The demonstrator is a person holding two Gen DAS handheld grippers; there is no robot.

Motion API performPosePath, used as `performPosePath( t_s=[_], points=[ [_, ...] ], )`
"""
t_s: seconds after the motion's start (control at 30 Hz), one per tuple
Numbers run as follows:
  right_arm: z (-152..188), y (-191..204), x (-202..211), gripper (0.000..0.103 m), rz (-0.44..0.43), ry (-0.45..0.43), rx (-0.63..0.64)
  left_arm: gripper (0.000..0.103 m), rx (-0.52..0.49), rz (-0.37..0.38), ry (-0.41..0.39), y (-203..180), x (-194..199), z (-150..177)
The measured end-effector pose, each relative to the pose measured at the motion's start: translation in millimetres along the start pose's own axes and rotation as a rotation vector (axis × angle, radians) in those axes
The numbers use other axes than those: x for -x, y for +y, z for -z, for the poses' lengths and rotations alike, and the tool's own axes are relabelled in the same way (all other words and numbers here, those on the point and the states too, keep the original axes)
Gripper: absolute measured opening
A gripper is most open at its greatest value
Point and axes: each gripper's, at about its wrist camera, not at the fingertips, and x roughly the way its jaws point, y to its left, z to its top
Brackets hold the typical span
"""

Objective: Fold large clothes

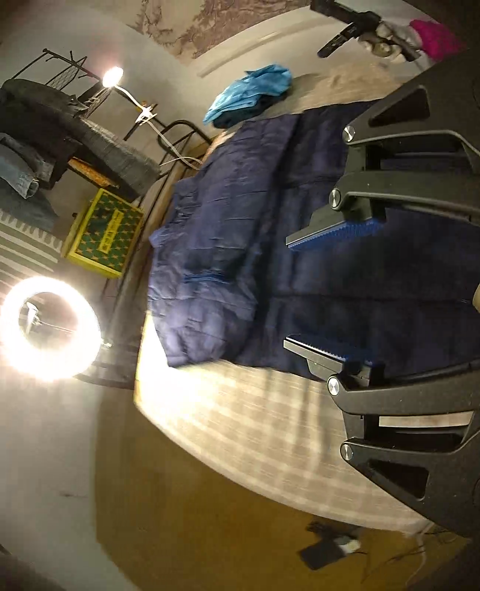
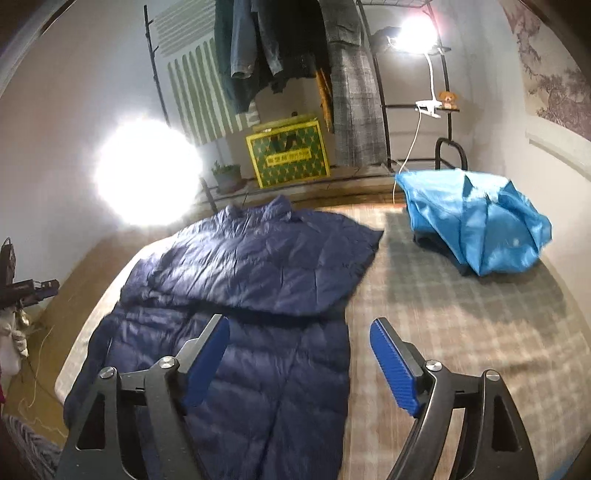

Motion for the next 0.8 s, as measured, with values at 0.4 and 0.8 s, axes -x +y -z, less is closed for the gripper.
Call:
performPosePath(
  t_s=[0.4,0.8],
  points=[
    [85.9,-21.7,35.3,0.081,-0.114,0.241,-0.106,0.060,0.180,0.082,0.212,68.0,2.2,116.2],
    [159.3,-24.7,22.0,0.081,-0.108,0.428,-0.177,0.060,0.273,0.081,0.335,110.1,-3.8,177.2]
  ],
)
